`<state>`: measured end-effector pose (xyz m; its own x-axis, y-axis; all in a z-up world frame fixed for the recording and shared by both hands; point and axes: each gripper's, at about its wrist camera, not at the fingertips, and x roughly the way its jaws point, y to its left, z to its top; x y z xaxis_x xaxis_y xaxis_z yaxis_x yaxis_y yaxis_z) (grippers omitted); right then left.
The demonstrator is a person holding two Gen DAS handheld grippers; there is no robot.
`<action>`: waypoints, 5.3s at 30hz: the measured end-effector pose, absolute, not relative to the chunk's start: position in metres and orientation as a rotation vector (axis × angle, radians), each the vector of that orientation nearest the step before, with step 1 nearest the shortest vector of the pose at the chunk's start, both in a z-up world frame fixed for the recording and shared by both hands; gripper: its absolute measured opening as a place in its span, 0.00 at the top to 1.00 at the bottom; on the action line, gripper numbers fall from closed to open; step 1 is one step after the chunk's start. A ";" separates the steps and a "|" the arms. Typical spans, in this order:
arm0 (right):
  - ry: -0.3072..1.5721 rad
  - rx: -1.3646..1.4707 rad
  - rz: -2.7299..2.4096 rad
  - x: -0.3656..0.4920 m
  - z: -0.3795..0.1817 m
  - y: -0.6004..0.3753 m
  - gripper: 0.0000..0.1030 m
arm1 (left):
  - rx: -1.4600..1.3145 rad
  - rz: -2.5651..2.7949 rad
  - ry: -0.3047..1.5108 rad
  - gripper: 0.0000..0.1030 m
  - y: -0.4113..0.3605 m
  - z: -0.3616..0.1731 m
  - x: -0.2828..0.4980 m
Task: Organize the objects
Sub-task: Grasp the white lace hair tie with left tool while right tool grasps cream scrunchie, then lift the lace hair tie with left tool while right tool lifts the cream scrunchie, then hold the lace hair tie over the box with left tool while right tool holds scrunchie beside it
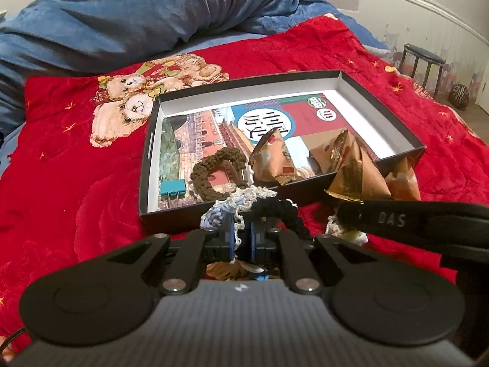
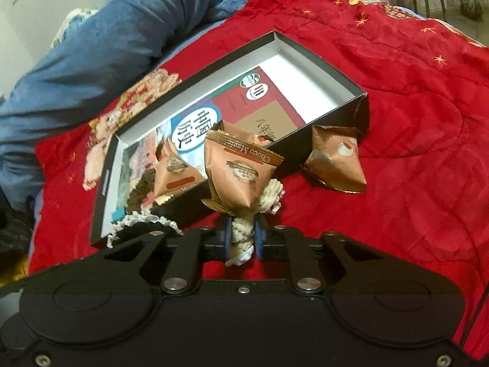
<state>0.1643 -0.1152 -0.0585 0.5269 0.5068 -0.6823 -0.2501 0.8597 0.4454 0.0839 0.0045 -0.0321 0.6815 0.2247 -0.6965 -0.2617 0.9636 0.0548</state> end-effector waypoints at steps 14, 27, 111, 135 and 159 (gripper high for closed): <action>0.832 0.476 0.489 0.153 -0.033 -0.150 0.86 | -0.083 0.232 0.692 0.88 0.003 -0.017 0.074; 0.764 0.551 0.518 0.148 -0.022 -0.159 0.86 | -0.088 0.186 0.582 0.88 -0.002 -0.001 0.059; 0.706 0.547 0.480 0.285 -0.057 -0.122 0.86 | -0.069 0.097 0.551 0.88 0.032 -0.030 0.184; 0.732 0.625 0.456 0.280 -0.057 -0.128 0.86 | -0.006 0.127 0.553 0.88 0.019 -0.045 0.180; 0.740 0.622 0.460 0.278 -0.056 -0.123 0.86 | -0.028 0.102 0.567 0.88 0.016 -0.047 0.177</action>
